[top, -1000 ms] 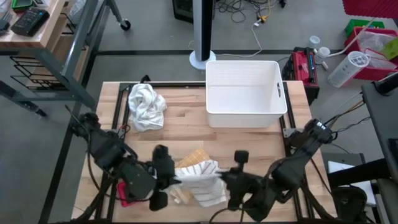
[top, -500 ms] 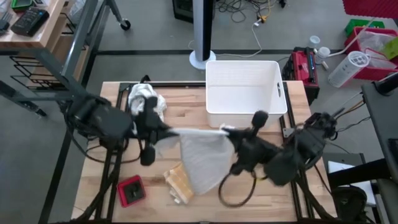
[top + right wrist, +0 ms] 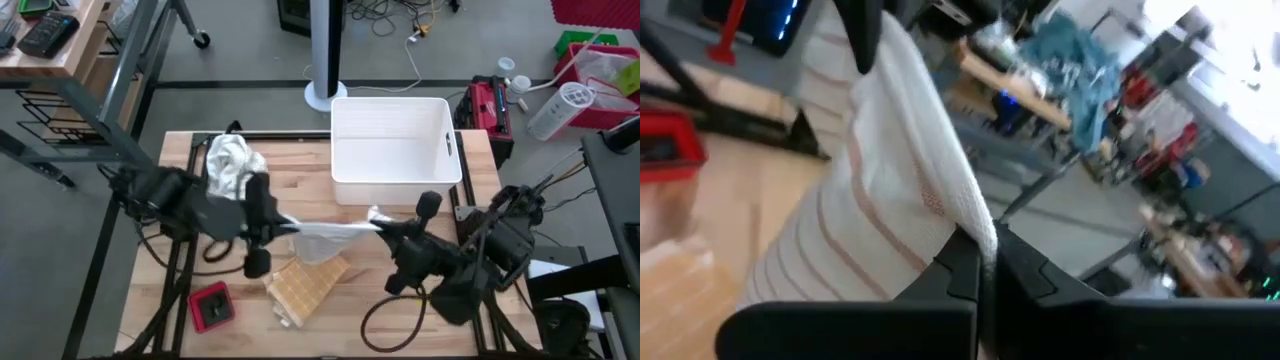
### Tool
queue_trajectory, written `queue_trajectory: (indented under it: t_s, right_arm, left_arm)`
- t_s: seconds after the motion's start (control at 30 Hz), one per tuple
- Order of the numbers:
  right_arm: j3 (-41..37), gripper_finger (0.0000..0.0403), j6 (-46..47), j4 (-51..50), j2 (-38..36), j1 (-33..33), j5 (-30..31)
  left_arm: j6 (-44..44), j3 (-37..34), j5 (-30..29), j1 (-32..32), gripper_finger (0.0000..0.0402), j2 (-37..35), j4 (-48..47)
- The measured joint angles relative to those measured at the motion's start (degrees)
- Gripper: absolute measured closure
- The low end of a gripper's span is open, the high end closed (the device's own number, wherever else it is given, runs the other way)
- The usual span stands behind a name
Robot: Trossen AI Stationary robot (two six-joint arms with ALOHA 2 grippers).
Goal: Fold towel
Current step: Fold the white kitchen towel
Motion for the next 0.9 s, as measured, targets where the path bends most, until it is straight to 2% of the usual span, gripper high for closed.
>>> queue_trajectory:
  t_s: [0.13,0.2,0.33,0.43,0.53,0.73,0.9]
  right_arm:
    - [0.0,0.0403,18.4,-13.0,0.7,3.9,-2.7]
    - [-0.9,0.0403,24.4,-13.2,1.2,5.7,-5.8]
    - [-2.7,0.0403,29.3,-10.9,1.9,10.1,-10.8]
    - [-3.9,0.0403,34.3,-10.8,2.1,12.7,-12.7]
    - [-5.9,0.0403,38.7,-10.1,2.2,14.2,-12.6]
    - [-10.2,0.0403,42.6,-9.6,2.4,15.2,-13.1]
    - [-12.2,0.0403,41.9,-11.1,2.6,14.1,-12.5]
  left_arm:
    - [-8.0,-3.0,3.8,-1.1,0.0387,1.7,-5.3]
    - [-11.2,-5.1,5.7,-1.8,0.0385,2.2,-6.2]
    - [-16.3,-9.5,9.0,-3.9,0.0391,2.4,-6.6]
    - [-19.3,-11.5,8.6,-5.6,0.0400,2.1,-6.6]
    - [-20.4,-12.0,5.6,-7.1,0.0400,2.2,-5.3]
    - [-18.1,-12.1,3.4,-8.6,0.0401,2.2,0.4]
    - [-13.6,-10.0,-0.3,-8.7,0.0401,2.2,-0.3]
